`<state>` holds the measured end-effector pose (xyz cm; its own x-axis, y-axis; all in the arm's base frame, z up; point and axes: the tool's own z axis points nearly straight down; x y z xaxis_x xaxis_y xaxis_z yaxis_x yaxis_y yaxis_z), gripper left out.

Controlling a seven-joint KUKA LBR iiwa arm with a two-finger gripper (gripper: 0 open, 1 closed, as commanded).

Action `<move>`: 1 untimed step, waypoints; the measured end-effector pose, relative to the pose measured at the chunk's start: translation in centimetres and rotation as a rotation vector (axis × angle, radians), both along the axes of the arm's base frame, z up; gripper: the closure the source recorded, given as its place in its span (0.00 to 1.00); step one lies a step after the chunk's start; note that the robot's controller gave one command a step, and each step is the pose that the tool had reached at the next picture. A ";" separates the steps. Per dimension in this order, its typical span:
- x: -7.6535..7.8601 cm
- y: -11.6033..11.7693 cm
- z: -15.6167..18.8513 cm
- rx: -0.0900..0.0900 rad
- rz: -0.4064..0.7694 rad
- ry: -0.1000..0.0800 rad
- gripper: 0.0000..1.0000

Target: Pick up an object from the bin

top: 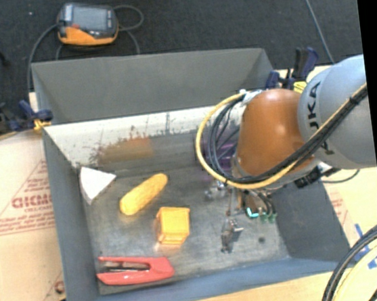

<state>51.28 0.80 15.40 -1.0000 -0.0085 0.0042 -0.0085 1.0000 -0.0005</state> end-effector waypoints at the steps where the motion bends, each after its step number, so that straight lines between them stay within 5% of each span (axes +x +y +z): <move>1: 0.2 0.0 0.3 0.000 0.000 -0.007 0.00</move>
Offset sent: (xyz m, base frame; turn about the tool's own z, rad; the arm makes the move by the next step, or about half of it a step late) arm 0.1065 0.1194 -0.0317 -0.3226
